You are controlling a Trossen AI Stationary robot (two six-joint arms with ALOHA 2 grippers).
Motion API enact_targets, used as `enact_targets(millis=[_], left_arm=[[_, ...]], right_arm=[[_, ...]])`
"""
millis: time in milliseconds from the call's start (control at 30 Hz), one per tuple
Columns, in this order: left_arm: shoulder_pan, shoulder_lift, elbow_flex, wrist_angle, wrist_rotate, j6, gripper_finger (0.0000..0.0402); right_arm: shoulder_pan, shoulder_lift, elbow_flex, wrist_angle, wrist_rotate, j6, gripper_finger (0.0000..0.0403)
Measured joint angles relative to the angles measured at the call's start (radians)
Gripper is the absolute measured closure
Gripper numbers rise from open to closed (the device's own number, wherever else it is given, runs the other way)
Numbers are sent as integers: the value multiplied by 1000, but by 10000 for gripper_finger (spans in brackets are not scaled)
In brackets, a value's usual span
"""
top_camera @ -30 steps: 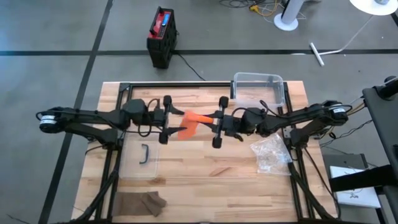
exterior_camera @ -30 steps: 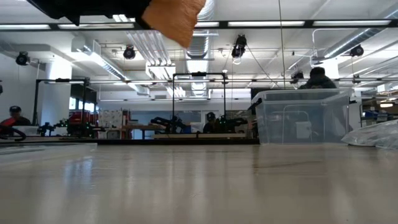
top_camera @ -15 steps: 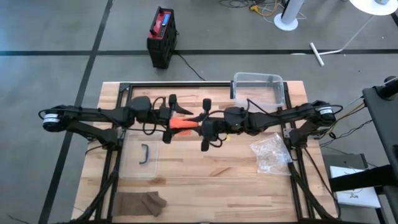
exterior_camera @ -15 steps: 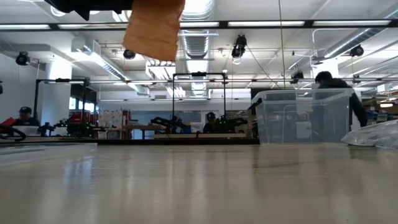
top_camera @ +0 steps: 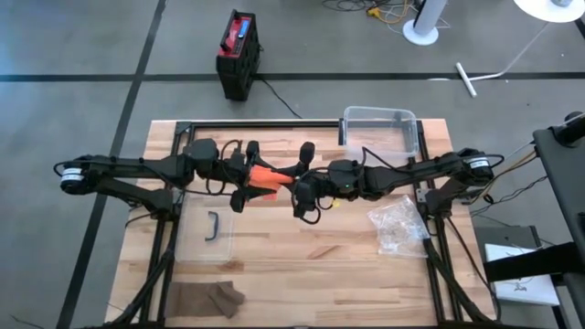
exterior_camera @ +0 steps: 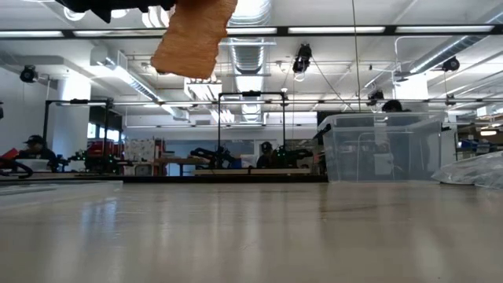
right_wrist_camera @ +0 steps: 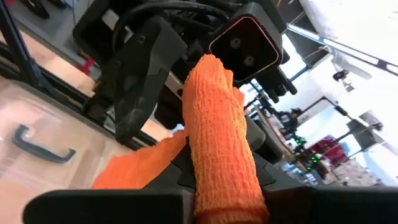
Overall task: Roll bandage
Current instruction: Roll the orange bandage
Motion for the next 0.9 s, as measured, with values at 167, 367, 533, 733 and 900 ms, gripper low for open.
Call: enact_targets(millis=[167,367,533,733,900], left_arm=[[0,0,-1,-4,-4,-95,153],[0,-1,1,1,5,-295,135],[0,-4,1,19,25,-487,117],[-1,-6,0,73,44,-644,108],[-1,-6,-1,104,-1,-694,117]], right_arm=[[3,10,0,-1,43,-106,361],[7,10,0,-5,57,-232,361],[7,10,-1,7,88,-363,361],[6,9,0,17,95,-494,361],[9,7,2,18,97,-592,361]])
